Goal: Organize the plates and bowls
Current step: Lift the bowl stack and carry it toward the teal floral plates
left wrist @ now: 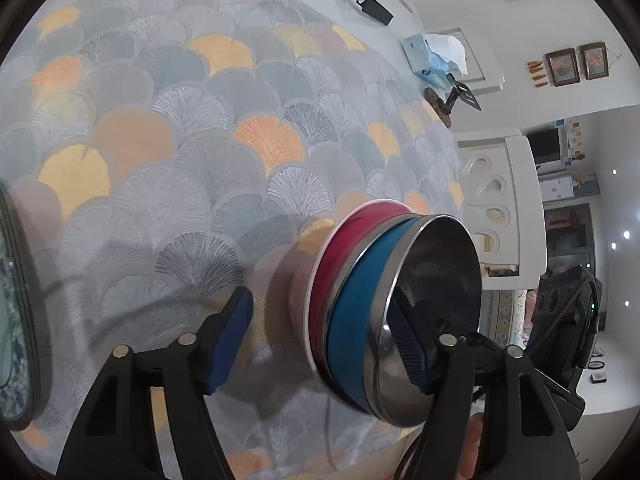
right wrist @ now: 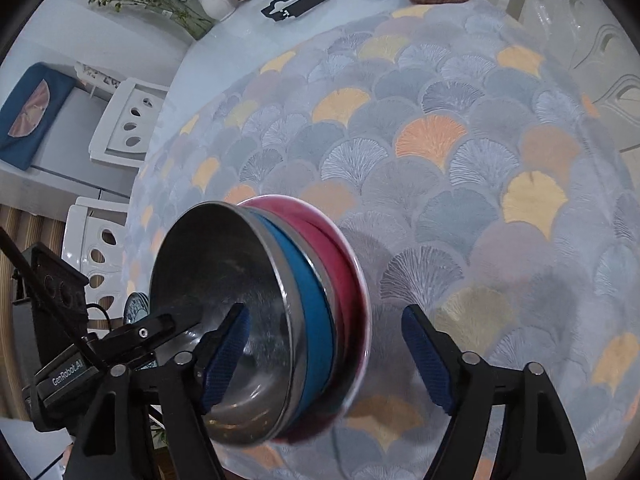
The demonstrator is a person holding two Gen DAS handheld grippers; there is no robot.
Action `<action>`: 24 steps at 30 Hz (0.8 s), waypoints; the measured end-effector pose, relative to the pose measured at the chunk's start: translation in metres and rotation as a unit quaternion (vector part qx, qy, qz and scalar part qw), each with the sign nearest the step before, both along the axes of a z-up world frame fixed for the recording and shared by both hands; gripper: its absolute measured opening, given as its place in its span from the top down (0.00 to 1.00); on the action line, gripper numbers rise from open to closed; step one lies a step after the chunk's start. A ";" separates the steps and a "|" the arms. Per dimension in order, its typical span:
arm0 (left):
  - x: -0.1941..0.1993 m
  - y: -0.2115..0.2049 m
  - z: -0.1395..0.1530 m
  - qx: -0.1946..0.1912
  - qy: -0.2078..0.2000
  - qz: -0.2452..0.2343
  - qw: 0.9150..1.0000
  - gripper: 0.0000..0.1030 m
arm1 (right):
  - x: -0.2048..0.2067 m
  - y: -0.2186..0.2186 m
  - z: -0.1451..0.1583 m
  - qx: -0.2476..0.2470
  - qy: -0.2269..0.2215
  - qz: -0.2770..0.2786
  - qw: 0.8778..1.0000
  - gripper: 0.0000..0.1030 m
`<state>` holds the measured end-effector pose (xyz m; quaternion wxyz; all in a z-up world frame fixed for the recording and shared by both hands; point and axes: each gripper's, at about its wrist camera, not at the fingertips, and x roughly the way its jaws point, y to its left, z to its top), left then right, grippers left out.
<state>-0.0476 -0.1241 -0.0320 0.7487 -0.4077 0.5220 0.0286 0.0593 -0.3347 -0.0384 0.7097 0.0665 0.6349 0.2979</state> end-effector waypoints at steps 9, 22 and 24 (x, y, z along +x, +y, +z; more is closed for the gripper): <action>0.005 0.000 -0.022 -0.048 -0.001 0.007 0.999 0.63 | 0.002 0.015 -0.014 0.005 0.006 0.023 1.000 0.43; 0.007 -0.011 -0.011 0.002 -0.005 0.001 1.000 0.65 | 0.004 0.016 -0.014 0.006 -0.002 0.039 0.999 0.45; 0.008 -0.013 -0.009 0.007 -0.002 0.001 1.000 0.65 | 0.005 0.015 -0.013 0.003 -0.002 0.039 0.999 0.45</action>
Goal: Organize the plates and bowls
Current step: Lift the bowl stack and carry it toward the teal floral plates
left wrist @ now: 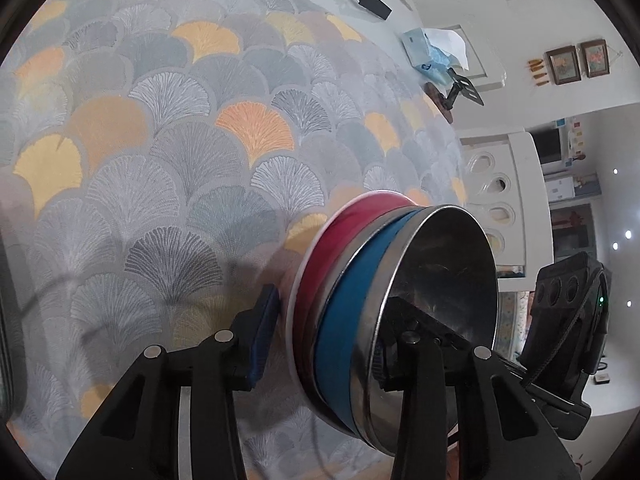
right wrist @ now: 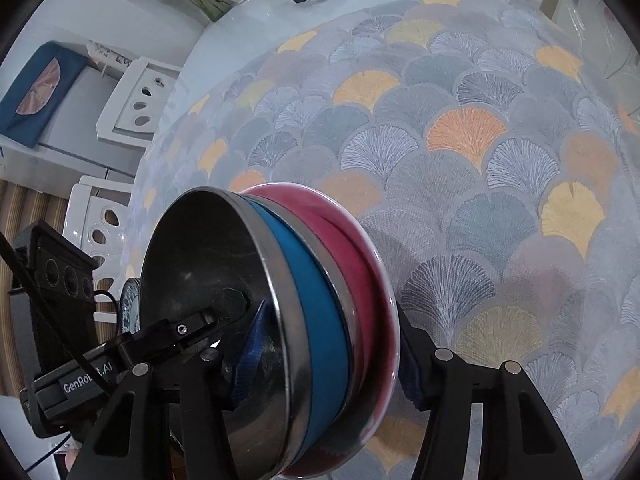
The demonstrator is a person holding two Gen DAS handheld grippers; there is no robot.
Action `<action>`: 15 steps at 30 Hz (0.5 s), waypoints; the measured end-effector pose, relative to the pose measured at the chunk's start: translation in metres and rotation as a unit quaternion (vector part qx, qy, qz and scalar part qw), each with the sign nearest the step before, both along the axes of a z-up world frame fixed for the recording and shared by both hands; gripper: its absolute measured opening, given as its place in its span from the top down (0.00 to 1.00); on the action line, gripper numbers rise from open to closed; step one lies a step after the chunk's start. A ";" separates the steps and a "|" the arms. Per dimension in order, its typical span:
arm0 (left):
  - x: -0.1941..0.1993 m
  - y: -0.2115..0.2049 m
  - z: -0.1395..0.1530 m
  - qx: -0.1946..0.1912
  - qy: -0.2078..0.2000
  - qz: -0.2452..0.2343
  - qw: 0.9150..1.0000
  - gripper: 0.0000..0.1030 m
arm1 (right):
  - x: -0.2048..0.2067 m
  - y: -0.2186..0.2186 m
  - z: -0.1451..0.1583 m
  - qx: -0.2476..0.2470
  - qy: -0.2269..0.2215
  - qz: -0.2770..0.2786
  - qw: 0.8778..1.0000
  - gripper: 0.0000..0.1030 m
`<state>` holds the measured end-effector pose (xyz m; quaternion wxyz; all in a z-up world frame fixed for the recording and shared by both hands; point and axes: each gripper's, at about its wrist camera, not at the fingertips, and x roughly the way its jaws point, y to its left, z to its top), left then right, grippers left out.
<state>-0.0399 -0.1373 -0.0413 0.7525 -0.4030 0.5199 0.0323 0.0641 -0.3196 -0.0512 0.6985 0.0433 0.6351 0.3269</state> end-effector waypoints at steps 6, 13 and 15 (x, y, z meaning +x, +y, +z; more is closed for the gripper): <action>-0.002 -0.004 0.004 -0.001 0.006 0.005 1.000 0.65 | 0.001 -0.003 0.003 -0.011 0.004 -0.004 1.000 0.45; -0.006 -0.007 0.026 0.006 -0.008 0.021 1.000 0.65 | 0.000 -0.005 0.022 -0.007 -0.002 -0.006 1.000 0.45; -0.008 -0.005 0.035 0.007 -0.014 0.025 1.000 0.65 | -0.001 -0.002 0.034 -0.004 -0.011 0.000 1.000 0.45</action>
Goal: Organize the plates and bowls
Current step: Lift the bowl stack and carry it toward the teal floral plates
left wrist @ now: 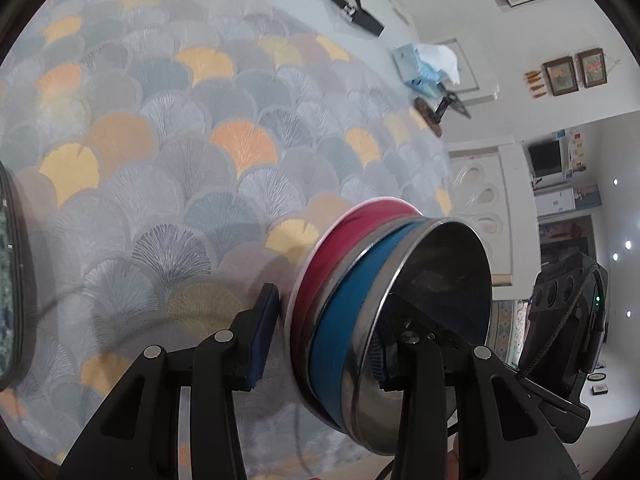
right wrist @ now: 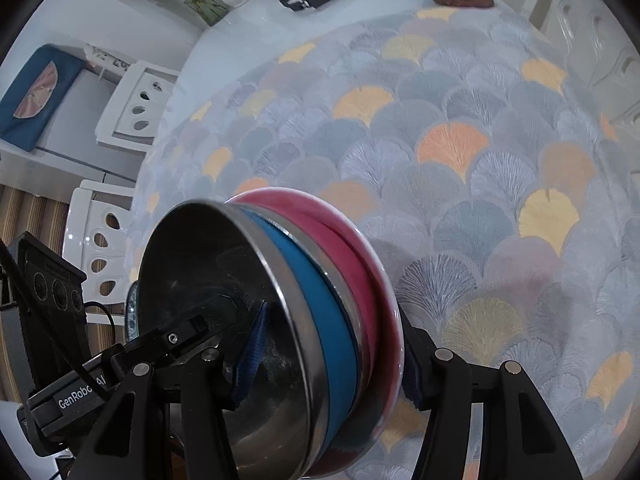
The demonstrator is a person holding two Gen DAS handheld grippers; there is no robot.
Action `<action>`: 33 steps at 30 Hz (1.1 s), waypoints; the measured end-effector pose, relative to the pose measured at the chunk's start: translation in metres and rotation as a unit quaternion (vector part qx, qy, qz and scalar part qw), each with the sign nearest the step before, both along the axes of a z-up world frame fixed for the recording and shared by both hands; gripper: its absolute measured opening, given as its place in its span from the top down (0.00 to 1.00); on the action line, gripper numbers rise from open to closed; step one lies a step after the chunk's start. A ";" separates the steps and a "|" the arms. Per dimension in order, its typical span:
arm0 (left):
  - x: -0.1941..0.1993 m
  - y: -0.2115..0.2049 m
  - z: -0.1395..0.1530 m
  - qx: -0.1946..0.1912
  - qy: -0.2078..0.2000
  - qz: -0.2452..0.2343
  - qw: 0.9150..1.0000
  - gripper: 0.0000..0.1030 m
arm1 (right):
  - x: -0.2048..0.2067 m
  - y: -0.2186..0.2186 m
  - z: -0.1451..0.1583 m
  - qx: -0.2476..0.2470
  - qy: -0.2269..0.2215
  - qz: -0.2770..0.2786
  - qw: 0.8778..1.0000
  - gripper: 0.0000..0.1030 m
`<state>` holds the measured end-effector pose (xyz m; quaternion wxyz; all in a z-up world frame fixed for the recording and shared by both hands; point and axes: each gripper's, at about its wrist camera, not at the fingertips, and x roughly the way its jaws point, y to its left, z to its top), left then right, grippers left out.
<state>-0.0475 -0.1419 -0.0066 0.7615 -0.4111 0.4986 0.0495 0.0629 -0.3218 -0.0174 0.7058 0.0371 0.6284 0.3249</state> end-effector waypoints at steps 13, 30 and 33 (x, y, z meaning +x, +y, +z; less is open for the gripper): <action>-0.046 0.042 0.054 -0.006 -0.009 0.056 0.998 0.65 | -0.030 0.047 0.057 0.014 -0.013 0.016 1.000 0.45; -0.180 0.188 0.070 -0.006 0.032 0.125 0.992 0.65 | -0.148 0.212 0.060 0.013 0.028 0.083 0.996 0.44; -0.192 0.205 0.059 -0.014 0.043 0.127 0.991 0.65 | -0.157 0.227 0.049 0.005 0.039 0.083 0.996 0.44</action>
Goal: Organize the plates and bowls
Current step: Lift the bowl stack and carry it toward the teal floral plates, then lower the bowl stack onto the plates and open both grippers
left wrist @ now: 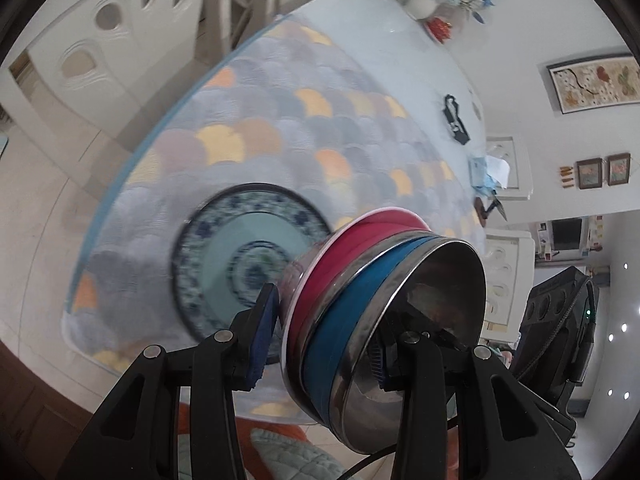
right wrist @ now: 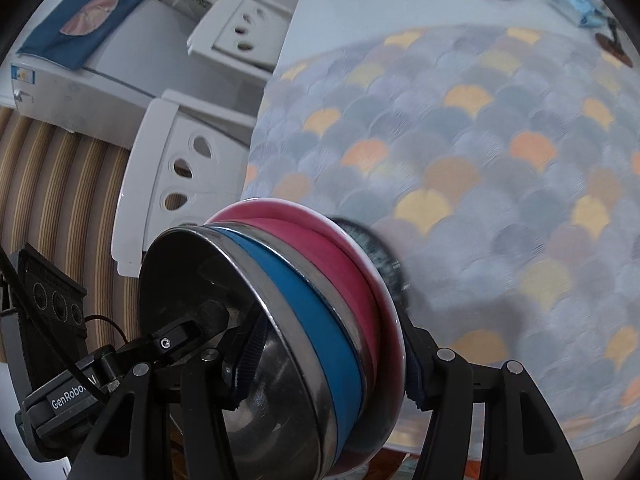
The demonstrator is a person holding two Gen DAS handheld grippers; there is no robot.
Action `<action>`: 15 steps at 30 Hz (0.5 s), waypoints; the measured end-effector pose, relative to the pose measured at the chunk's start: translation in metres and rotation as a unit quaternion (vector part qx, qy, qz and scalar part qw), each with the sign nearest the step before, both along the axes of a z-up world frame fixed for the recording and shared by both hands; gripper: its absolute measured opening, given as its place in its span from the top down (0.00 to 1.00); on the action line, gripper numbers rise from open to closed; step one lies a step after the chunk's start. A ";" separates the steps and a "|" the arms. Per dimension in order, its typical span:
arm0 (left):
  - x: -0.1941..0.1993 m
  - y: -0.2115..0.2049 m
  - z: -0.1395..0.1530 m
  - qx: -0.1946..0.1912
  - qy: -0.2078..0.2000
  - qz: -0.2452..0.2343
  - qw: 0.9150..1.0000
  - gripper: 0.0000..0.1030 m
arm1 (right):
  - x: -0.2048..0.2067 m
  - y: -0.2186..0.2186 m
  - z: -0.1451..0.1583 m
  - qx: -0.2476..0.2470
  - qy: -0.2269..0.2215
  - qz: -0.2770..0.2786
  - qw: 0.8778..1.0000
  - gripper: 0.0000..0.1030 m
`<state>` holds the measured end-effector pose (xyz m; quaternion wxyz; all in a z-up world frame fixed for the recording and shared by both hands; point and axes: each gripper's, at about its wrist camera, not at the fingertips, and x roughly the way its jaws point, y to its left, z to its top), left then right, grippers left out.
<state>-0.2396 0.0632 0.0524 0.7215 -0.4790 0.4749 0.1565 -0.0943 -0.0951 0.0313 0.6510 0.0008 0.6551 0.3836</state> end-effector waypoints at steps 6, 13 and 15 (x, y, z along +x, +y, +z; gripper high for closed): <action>-0.009 0.022 -0.021 -0.017 0.015 -0.015 1.000 0.65 | -0.008 0.019 -0.023 -0.026 0.014 -0.008 1.000 0.44; -0.005 0.035 -0.046 -0.036 0.031 -0.044 0.998 0.65 | -0.010 0.029 -0.044 -0.051 0.022 -0.028 0.998 0.44; -0.003 0.037 -0.050 -0.036 0.034 -0.053 0.997 0.65 | -0.009 0.030 -0.049 -0.054 0.027 -0.034 0.998 0.44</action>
